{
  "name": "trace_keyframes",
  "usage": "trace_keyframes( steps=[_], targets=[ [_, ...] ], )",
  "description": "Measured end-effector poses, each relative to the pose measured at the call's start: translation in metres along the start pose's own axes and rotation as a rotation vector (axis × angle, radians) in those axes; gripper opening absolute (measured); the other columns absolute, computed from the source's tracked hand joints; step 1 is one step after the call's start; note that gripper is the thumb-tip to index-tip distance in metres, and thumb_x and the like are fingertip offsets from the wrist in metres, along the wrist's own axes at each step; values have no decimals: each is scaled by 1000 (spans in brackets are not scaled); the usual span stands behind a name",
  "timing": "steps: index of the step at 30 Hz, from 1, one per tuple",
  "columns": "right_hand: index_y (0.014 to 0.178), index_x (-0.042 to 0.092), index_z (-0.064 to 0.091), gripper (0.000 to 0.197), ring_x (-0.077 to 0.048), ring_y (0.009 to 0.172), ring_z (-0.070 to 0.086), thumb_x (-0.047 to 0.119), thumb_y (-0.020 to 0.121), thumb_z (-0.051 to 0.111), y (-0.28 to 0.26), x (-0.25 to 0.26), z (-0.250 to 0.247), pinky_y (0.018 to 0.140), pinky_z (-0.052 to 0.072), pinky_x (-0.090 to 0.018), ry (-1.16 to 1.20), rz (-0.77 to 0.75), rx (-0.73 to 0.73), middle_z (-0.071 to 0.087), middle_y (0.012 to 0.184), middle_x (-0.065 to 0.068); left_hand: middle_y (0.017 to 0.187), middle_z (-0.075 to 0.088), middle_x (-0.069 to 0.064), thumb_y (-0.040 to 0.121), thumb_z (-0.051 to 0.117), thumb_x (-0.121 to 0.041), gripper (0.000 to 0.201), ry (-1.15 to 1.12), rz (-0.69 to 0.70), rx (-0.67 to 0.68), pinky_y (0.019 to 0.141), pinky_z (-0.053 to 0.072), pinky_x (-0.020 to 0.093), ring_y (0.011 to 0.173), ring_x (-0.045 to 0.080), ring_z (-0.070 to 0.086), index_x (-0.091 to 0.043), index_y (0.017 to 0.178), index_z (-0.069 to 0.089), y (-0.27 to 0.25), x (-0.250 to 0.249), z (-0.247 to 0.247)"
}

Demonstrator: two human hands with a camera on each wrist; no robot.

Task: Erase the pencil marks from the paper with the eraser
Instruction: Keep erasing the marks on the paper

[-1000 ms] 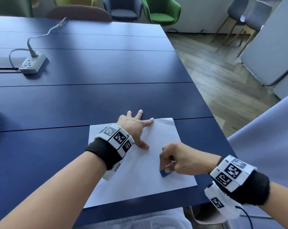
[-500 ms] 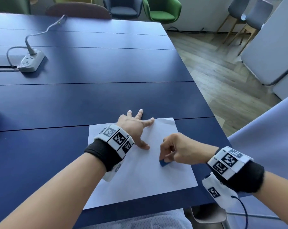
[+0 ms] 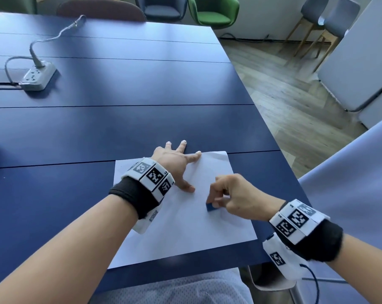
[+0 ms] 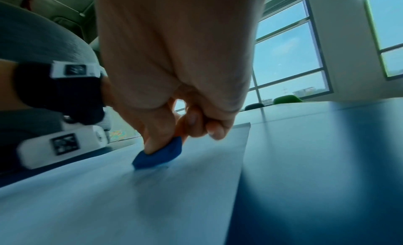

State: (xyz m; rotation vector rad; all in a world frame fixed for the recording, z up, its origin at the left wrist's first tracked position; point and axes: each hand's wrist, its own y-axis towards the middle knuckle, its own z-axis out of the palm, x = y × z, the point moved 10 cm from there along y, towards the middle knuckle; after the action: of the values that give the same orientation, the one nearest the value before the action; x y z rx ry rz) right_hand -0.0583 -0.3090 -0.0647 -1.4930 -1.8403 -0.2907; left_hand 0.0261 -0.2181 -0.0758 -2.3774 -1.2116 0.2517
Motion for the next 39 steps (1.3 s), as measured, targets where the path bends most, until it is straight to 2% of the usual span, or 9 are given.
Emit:
trace_keyframes(
  steps=[3,9,14,18,23,25,28,36,39],
  targets=[
    [82,20,75,24,-17,74,57,-1,78,65,-9,6,19,75,55,-35,-60,3,222,58,79,0,164,-7,3,72,64,-74,107,0,-4,16,106,29,43,148,40,5,-48,151,-3,-1,0,0],
    [80,16,73,19,-13,68,54,-2,78,66,18,11,-6,62,46,-20,23,-21,-99,60,78,-5,164,-7,3,72,63,-75,107,-6,-9,-1,106,28,44,148,39,5,-49,151,-4,0,0,1],
    [81,20,74,22,-26,74,58,1,78,64,-12,2,23,70,54,-38,-29,47,230,62,80,-10,164,-7,3,72,64,-74,107,-4,-10,14,106,28,44,148,40,5,-49,151,-3,-1,0,1],
    [81,19,74,26,-7,67,50,-5,79,64,-6,6,7,63,44,-14,6,14,42,56,77,1,164,-8,2,71,64,-75,108,0,-6,3,105,29,43,148,39,6,-48,151,-4,1,0,1],
    [80,18,74,28,-13,70,54,-6,77,61,-23,8,24,68,51,-26,-84,1,281,54,78,2,164,-8,2,72,64,-75,108,8,-8,12,104,30,43,148,39,6,-48,151,-4,-1,0,1],
    [81,19,74,27,-16,73,56,-5,78,61,-10,9,10,70,52,-30,-101,-19,162,56,79,0,164,-7,2,72,64,-75,108,7,-8,6,104,30,43,148,39,6,-48,151,-4,-1,0,1],
    [80,19,74,32,-10,71,53,-10,77,62,-8,4,0,68,50,-20,-10,-4,22,55,78,-1,164,-7,2,72,64,-75,108,1,-9,1,104,31,43,148,39,6,-48,151,-4,0,0,1],
    [78,26,73,23,-13,73,58,5,78,67,-26,-4,13,73,54,-32,-70,73,240,62,81,0,163,-8,2,72,65,-72,108,-20,-3,8,105,29,43,148,40,4,-48,151,-4,0,0,2],
    [81,22,74,19,-9,64,55,5,80,67,-1,-3,-1,60,49,-20,-75,93,190,66,76,-1,163,-9,2,72,65,-72,108,-25,-5,7,105,30,42,148,40,4,-48,151,-4,0,0,2]
  ],
)
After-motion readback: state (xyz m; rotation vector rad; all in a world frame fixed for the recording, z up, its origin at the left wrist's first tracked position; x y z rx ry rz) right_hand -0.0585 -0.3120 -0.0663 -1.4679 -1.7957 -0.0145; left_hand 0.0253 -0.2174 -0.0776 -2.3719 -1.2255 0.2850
